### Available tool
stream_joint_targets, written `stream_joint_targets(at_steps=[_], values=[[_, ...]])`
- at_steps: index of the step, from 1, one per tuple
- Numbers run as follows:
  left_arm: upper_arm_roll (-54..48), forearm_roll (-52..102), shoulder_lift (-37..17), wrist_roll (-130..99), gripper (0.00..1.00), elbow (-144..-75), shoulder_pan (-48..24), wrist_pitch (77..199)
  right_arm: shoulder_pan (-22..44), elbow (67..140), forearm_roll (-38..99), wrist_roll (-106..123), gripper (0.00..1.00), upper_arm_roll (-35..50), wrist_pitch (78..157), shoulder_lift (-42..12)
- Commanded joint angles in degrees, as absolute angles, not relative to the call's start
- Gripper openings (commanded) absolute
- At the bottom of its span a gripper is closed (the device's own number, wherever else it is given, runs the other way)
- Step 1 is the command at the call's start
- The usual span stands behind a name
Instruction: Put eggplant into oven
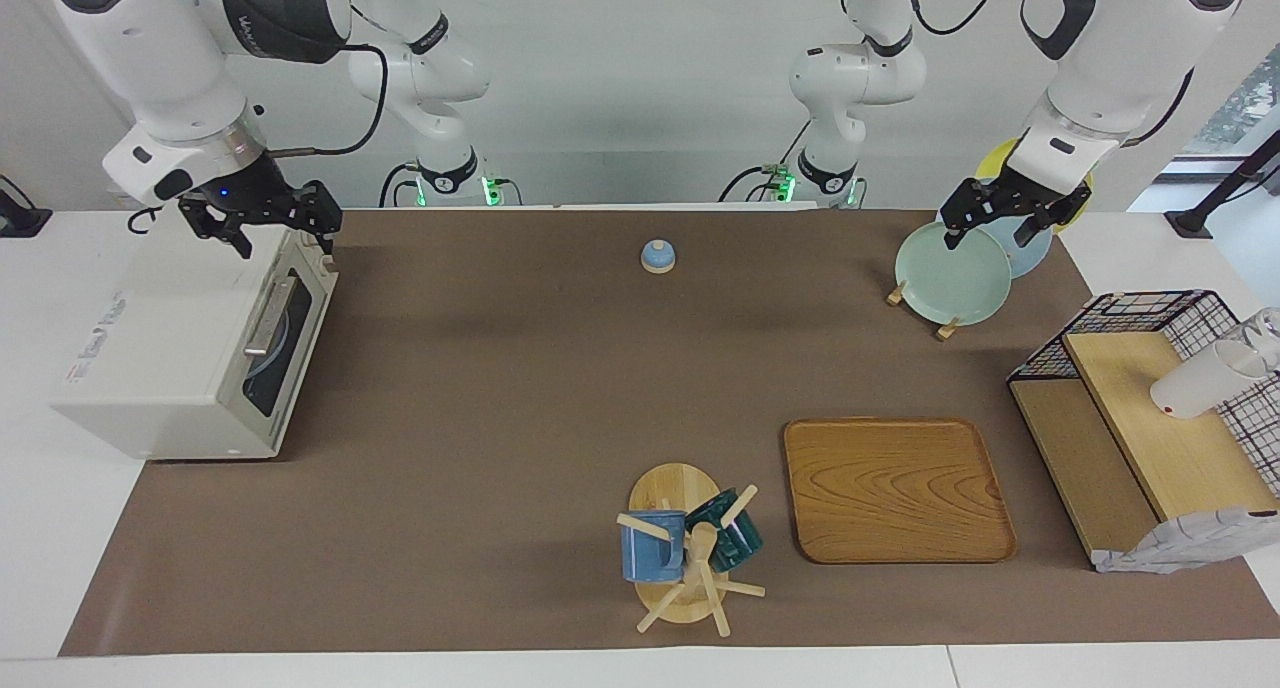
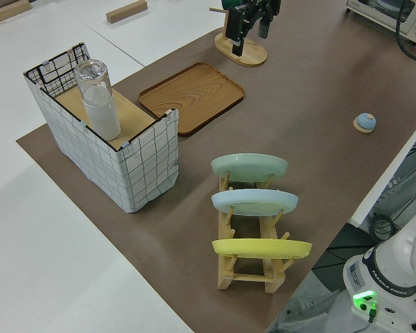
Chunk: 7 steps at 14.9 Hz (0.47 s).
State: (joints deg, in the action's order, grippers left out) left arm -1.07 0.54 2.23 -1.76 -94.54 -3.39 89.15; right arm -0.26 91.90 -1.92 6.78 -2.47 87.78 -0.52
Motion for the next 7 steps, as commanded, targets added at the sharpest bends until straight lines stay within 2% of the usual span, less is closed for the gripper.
stream_joint_targets(at_steps=[1, 7], values=[[-1.1, 0.9, 2.8, -1.1, 1.00, -94.7, -3.0, 88.8, -0.6, 90.5, -0.3, 5.4, 1.00, -2.8, 86.6, -0.7], [-1.2, 0.9, 2.8, -1.1, 1.00, -94.7, -3.0, 88.8, -0.9, 90.5, -1.1, 5.4, 1.00, -2.9, 87.4, -0.8]])
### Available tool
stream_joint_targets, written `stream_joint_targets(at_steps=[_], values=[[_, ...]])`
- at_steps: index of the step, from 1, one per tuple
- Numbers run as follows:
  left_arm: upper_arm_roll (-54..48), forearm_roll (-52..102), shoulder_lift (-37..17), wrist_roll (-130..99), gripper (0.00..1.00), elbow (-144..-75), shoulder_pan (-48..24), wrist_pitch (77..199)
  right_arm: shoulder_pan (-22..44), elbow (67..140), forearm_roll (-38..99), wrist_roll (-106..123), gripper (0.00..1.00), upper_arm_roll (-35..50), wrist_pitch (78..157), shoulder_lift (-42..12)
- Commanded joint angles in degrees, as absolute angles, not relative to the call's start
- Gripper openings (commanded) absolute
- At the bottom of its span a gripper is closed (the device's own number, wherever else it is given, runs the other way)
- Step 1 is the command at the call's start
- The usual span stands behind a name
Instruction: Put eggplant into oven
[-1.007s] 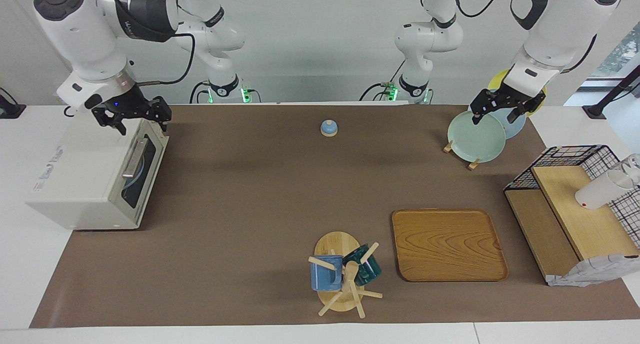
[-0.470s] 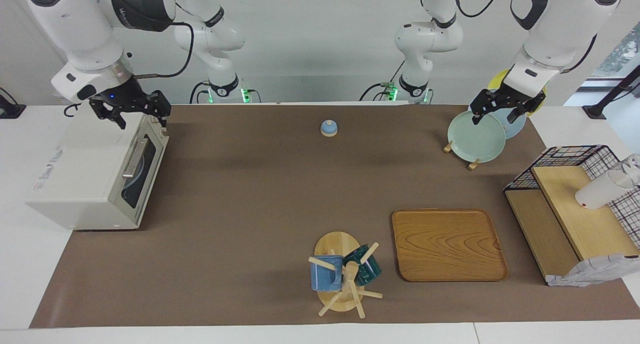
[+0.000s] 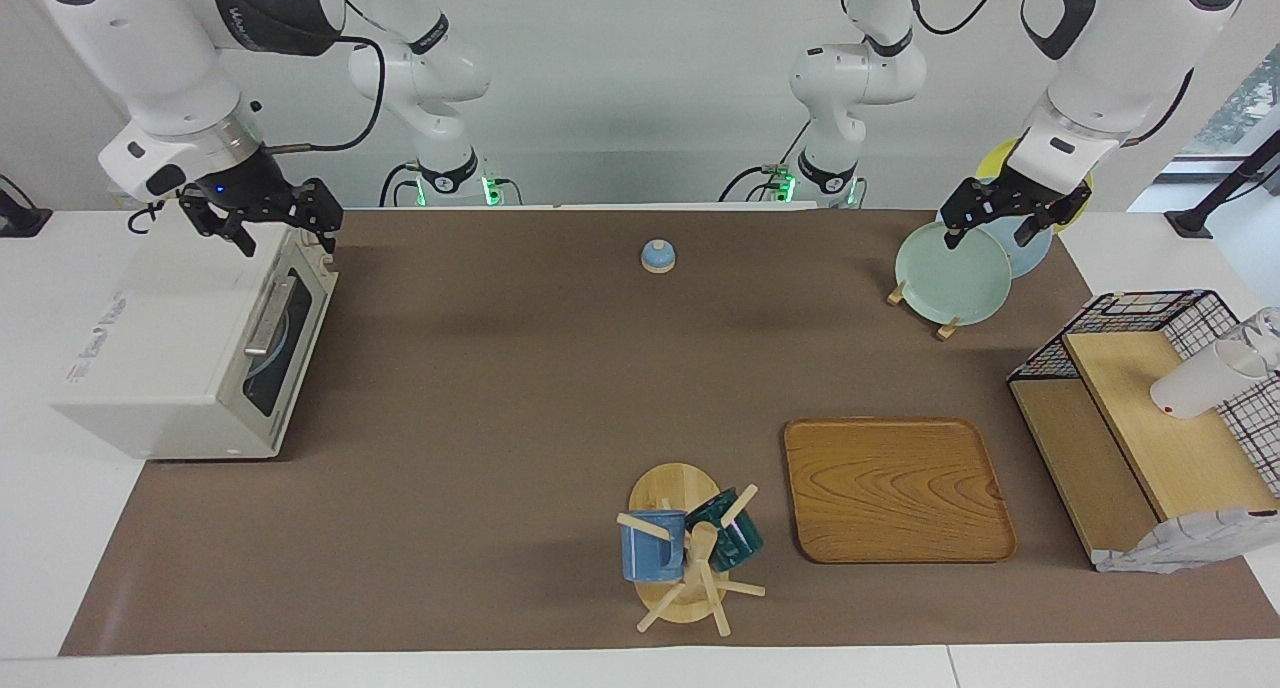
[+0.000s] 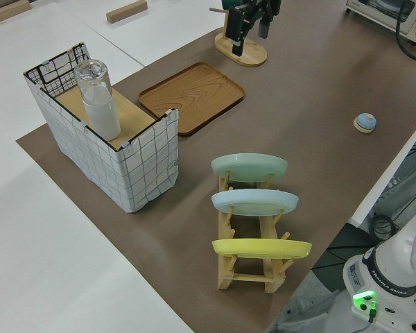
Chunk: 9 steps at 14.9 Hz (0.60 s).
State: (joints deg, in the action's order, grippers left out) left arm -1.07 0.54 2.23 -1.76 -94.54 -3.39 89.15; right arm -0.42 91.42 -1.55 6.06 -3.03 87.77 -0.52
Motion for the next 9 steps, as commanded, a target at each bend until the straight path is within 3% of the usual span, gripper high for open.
stream_joint_targets(at_steps=[1, 9], values=[[-1.2, 0.9, 2.8, -1.1, 1.00, -94.7, -3.0, 88.8, -0.9, 90.5, -1.0, 5.4, 1.00, -2.9, 87.4, -0.8], [-1.1, 0.9, 2.8, -1.1, 1.00, -94.8, -2.9, 88.8, -0.5, 90.6, -3.1, 6.7, 1.00, -2.7, 88.6, -0.8]])
